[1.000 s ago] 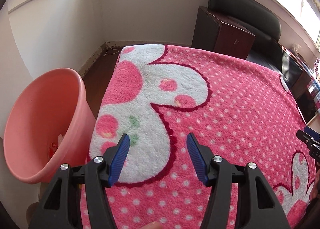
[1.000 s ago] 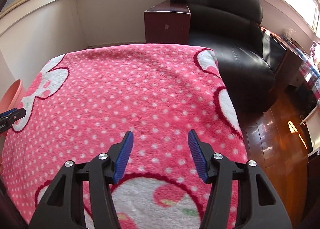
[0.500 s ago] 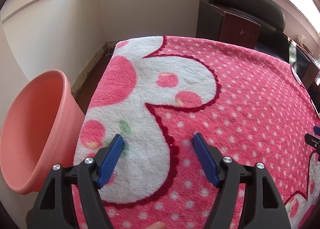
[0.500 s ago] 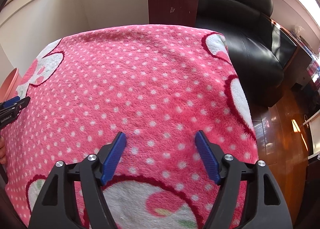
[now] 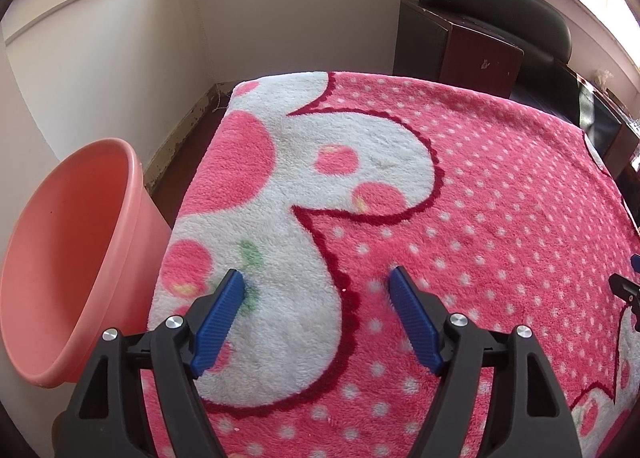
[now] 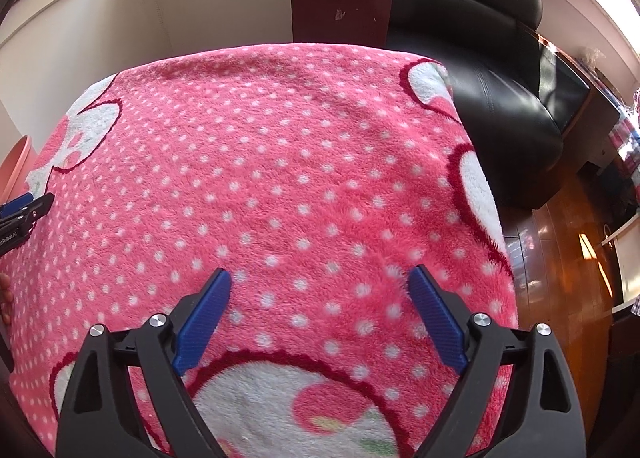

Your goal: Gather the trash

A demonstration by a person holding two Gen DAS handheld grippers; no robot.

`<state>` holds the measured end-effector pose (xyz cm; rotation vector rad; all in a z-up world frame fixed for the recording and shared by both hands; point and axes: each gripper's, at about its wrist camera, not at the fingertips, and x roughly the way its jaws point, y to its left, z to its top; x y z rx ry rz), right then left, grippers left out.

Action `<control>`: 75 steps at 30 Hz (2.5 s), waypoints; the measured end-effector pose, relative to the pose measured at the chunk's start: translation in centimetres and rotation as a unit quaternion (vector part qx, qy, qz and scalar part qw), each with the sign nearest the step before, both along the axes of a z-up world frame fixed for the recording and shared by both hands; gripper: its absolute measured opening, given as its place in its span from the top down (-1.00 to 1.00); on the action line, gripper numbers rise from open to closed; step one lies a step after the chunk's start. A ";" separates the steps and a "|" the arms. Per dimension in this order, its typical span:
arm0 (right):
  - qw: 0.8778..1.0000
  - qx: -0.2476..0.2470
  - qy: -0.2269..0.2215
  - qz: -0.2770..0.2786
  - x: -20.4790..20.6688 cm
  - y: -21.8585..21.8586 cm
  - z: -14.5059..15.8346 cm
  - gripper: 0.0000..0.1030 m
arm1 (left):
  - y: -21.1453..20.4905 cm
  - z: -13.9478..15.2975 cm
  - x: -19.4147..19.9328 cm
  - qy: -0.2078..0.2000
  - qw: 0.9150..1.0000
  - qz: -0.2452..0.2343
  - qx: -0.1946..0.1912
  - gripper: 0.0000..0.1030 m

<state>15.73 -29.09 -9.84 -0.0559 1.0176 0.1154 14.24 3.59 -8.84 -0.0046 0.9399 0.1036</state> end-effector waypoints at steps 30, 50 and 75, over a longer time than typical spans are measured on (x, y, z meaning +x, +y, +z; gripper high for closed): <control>1.000 -0.004 -0.012 -0.018 0.7 0.4 -0.5 -0.94 | 0.0 -0.1 0.1 0.000 1.000 0.000 0.000 -0.46; 1.000 -0.004 -0.012 -0.018 0.7 0.4 -0.4 -0.94 | 0.0 0.0 0.1 0.001 1.000 0.000 0.000 -0.46; 1.000 -0.002 -0.013 -0.018 0.8 0.4 -0.4 -0.94 | 0.1 0.1 0.1 0.001 1.000 0.000 0.000 -0.46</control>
